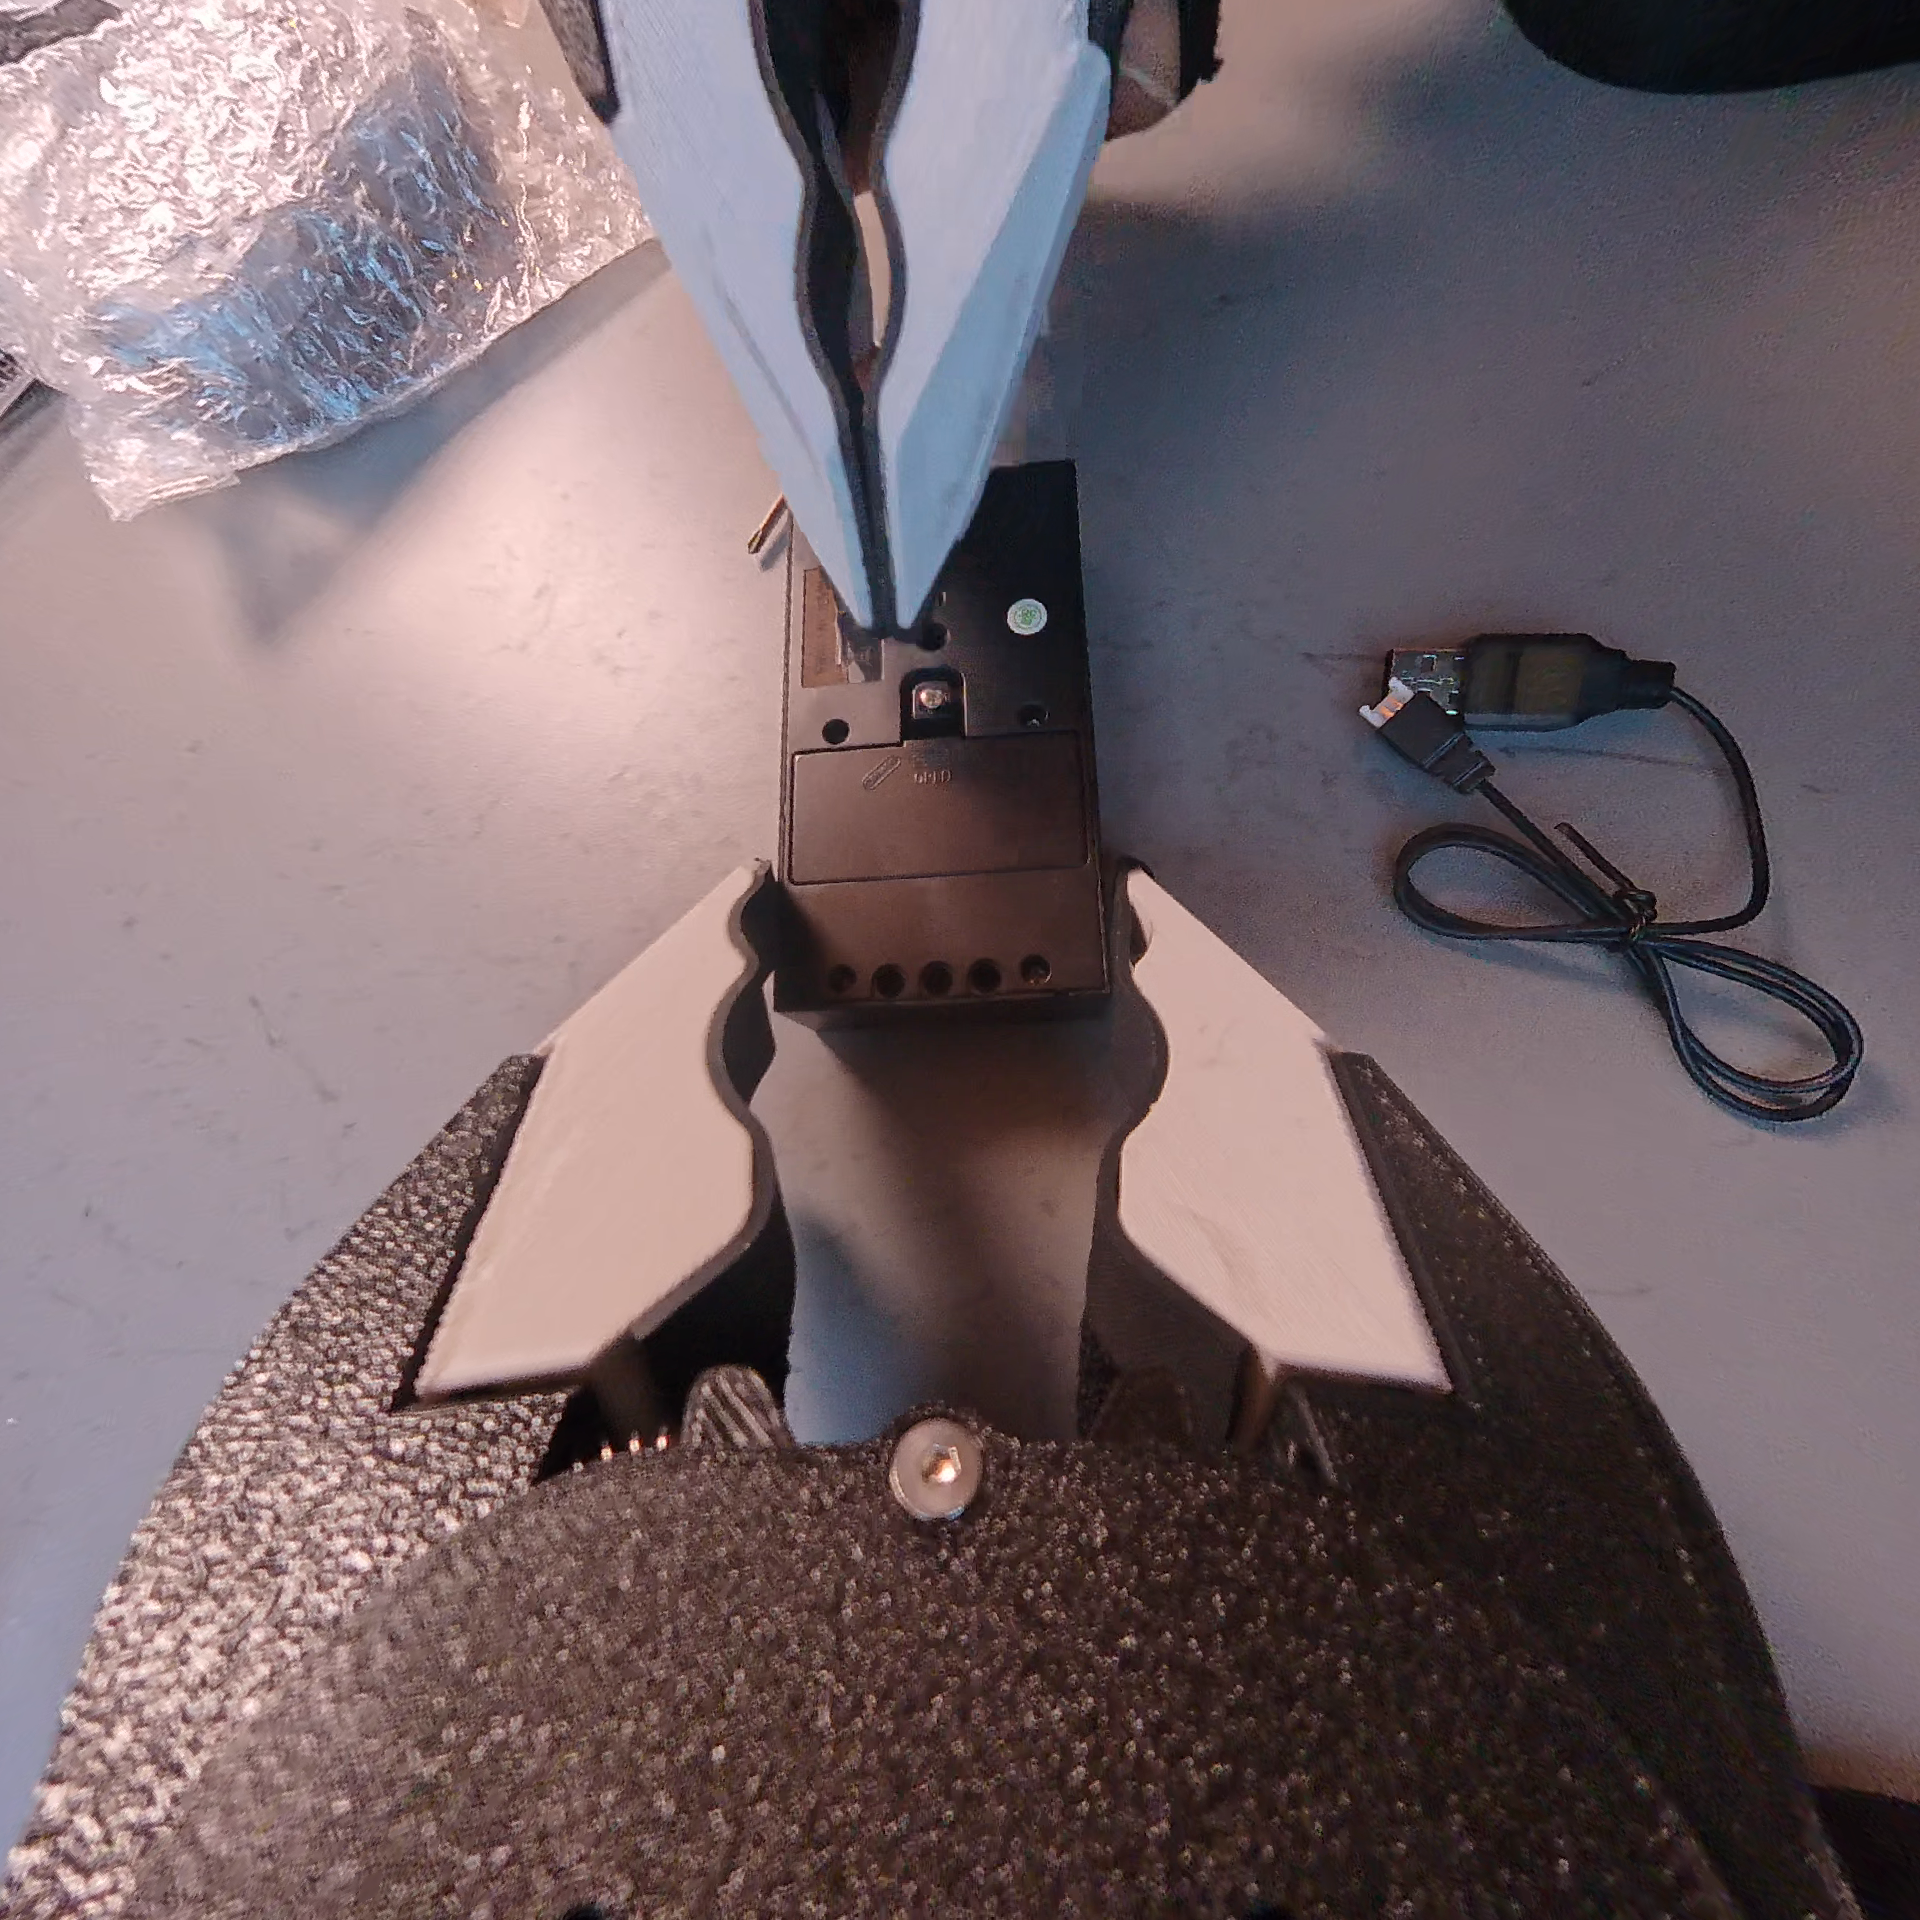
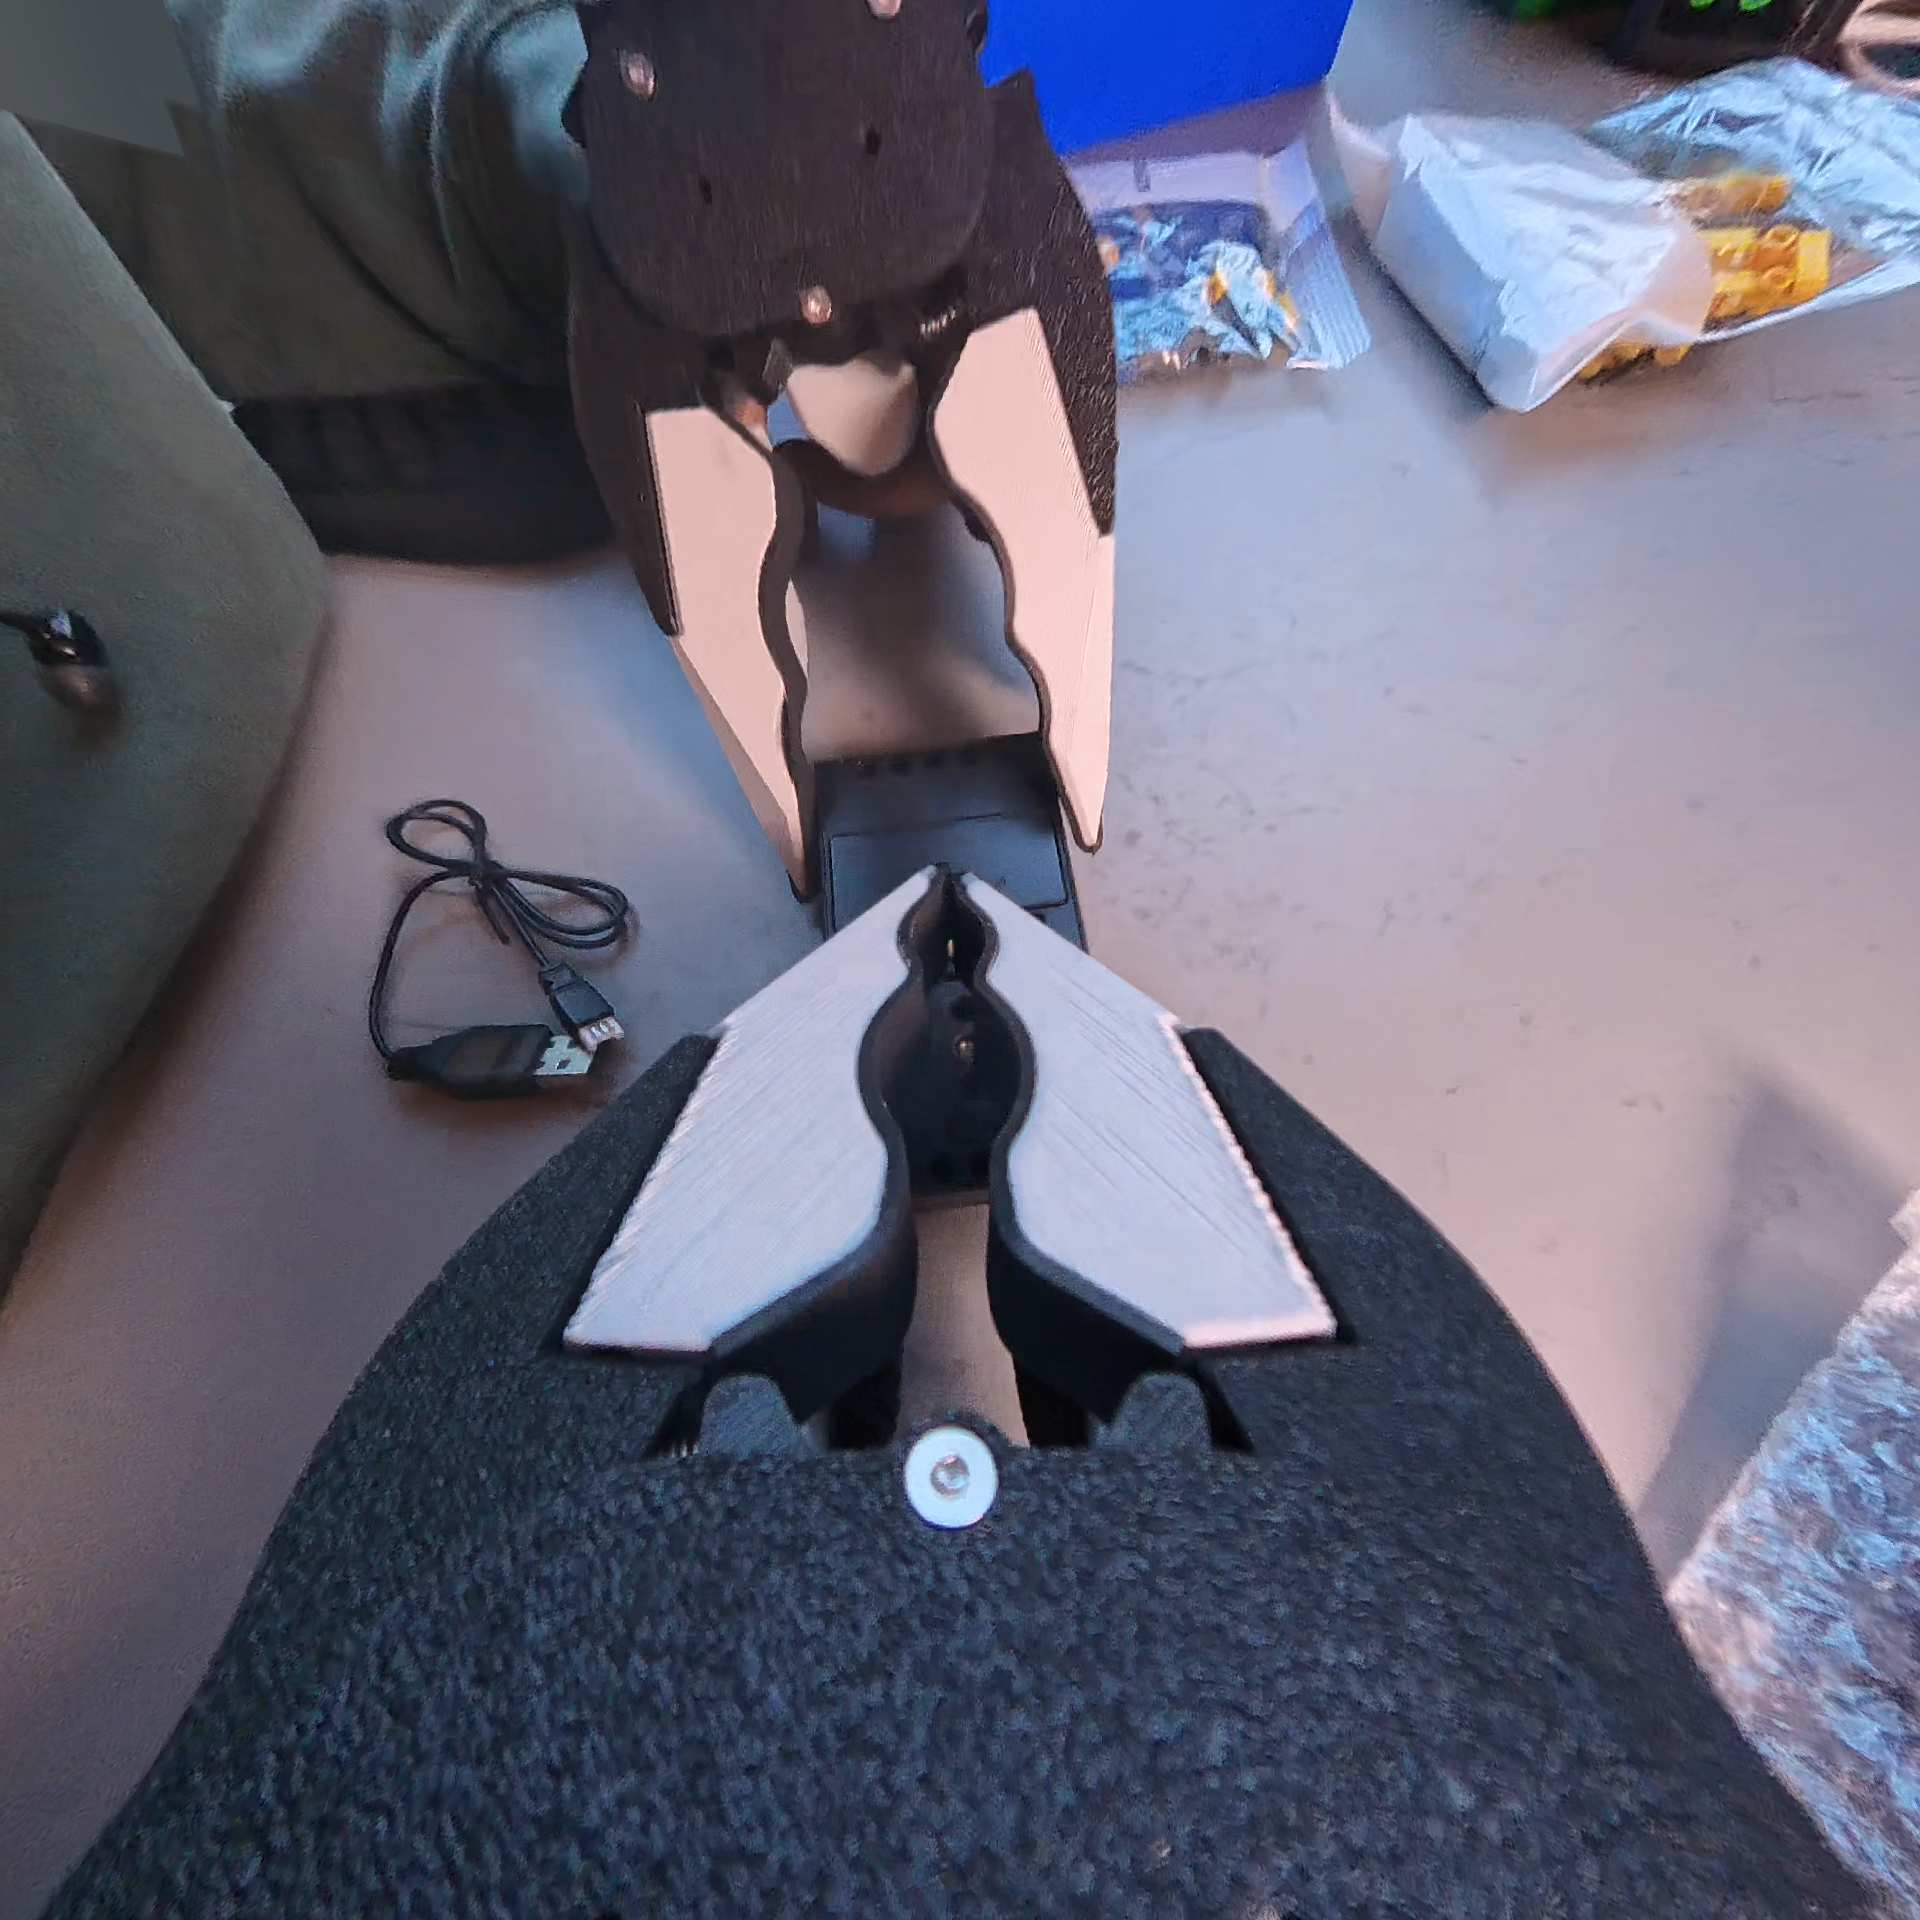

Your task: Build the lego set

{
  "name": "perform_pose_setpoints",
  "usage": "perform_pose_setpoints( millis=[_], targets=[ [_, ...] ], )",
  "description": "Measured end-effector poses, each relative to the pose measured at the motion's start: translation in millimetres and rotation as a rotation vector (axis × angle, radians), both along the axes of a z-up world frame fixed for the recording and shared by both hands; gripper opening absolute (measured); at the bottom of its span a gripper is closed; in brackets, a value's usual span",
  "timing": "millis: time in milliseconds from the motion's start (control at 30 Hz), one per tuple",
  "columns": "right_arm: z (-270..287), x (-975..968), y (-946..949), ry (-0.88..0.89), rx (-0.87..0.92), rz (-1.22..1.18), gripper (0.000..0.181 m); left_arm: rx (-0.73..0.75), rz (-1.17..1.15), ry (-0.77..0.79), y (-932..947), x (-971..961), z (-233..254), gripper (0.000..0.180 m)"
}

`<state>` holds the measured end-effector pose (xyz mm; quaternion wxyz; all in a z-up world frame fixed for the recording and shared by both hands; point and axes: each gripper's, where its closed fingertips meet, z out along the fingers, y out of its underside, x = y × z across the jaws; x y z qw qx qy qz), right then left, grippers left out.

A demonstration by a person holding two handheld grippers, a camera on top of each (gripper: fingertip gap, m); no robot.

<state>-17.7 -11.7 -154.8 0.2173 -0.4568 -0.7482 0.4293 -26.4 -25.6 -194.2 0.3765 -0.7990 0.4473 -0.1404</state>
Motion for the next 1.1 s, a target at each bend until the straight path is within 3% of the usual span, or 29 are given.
perform_pose_setpoints(
  millis=[300,367,600,700,767,933,1100],
  targets=[
    [-2.7,3.3,25.7,-0.008,0.069,-0.077,0.0,-0.002,0.003,-0.001,0.2,-0.3,-0.4,0.064],
    [0.7,9.0,37.7,-0.026,0.093,-0.102,0.01,-0.001,0.008,-0.001,0.8,-0.8,-0.4,0.064],
    [-26.0,63.3,70.3,-0.291,0.219,-0.135,0.029,-0.001,0.008,-0.001,0.8,-0.8,-0.6,0.064],
    [-43.3,68.4,75.2,-0.352,0.271,-0.142,0.021,-0.001,0.008,0.0,0.7,-0.9,-0.6,0.064],
    [-41.3,65.4,73.4,-0.333,0.252,-0.134,0.006,0.0,0.008,0.0,0.8,-0.8,-0.5,0.064],
    [-20.1,55.7,78.7,-0.23,0.284,-0.148,0.006,0.0,0.005,-0.039,0.2,-0.9,4.7,0.064],
    [23.8,37.0,77.6,-0.104,0.327,-0.141,0.005,0.057,0.045,-0.293,8.0,-2.5,43.9,0.058]
  ],
)
